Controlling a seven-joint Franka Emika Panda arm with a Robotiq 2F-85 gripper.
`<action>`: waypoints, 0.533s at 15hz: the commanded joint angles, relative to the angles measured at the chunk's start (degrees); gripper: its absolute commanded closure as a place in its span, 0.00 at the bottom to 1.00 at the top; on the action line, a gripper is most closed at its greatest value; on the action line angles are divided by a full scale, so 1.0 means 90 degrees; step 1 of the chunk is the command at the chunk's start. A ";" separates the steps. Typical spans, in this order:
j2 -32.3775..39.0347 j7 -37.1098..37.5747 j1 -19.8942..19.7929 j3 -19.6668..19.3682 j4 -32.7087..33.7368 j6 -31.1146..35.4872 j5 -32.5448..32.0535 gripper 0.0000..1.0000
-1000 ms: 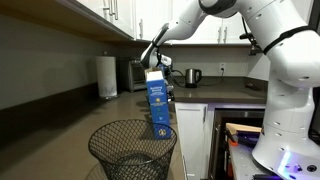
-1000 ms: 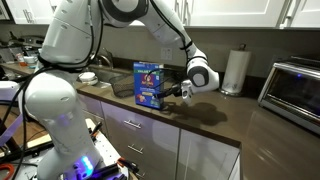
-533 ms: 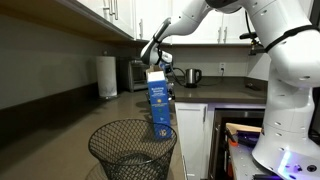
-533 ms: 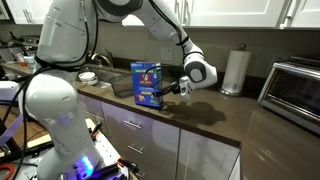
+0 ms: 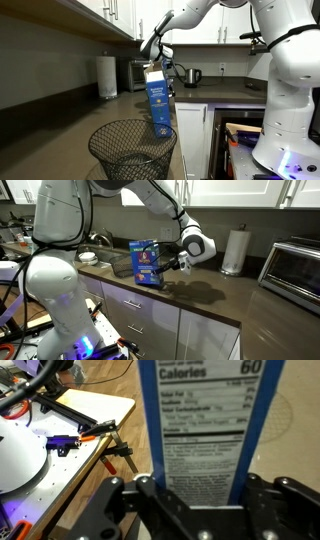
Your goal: Pour the contents from the box into the black then put the box on the counter
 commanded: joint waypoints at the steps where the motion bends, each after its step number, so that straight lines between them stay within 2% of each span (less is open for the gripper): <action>1: -0.0436 0.0085 0.0052 0.0053 -0.0305 0.0204 -0.0148 0.45; 5: -0.0640 0.0111 0.0098 0.0120 -0.0446 0.0408 -0.0214 0.49; 8: -0.0818 0.0152 0.0157 0.0155 -0.0562 0.0563 -0.0336 0.45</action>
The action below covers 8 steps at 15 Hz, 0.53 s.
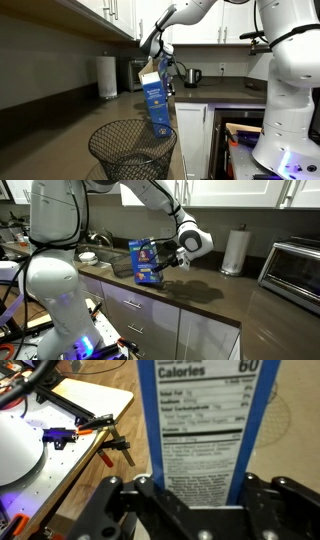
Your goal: Pour the contents from the box into the black then put the box on the counter
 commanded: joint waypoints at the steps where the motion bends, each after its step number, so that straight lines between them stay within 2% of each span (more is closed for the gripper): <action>1: -0.0507 0.0170 0.0079 0.0073 -0.0365 0.0291 -0.0248 0.46; 4: -0.0703 0.0233 0.0121 0.0114 -0.0484 0.0423 -0.0383 0.43; 8: -0.0972 0.0300 0.0117 0.0205 -0.0626 0.0589 -0.0551 0.48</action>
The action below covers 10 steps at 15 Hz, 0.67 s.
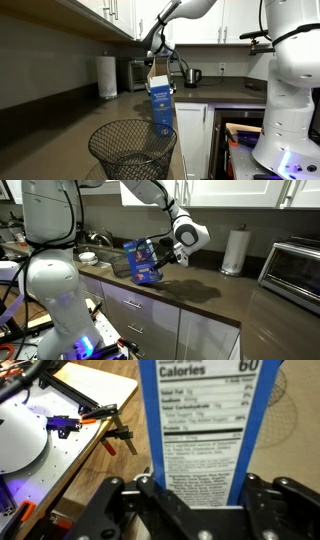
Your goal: Pour the contents from the box into the black then put the box on the counter
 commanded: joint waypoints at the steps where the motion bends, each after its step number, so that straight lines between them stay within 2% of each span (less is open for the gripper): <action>1: -0.0512 0.0249 0.0025 0.0088 -0.0326 0.0233 -0.0191 0.48; 4: -0.0667 0.0311 0.0027 0.0152 -0.0396 0.0325 -0.0234 0.50; 10: -0.0962 0.0457 0.0062 0.0319 -0.0589 0.0589 -0.0434 0.47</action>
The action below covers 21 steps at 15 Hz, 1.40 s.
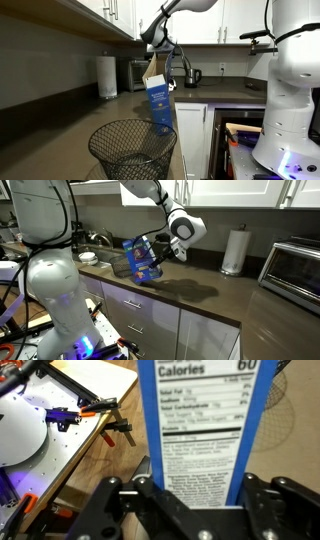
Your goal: Pour the contents from the box into the black then put the box on the counter
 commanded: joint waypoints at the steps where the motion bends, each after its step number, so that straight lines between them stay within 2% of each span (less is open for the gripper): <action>1: -0.0451 0.0304 0.0065 0.0118 -0.0319 0.0302 -0.0221 0.48; 9: -0.0876 0.0562 0.0110 0.0319 -0.0435 0.0698 -0.0533 0.47; 15: -0.1227 0.0918 0.0107 0.0452 -0.0406 0.0575 -0.0694 0.45; 17: -0.1367 0.1085 0.0112 0.0511 -0.0440 0.0558 -0.0746 0.48; 21: -0.1766 0.1446 0.0129 0.0663 -0.0571 0.0649 -0.0983 0.48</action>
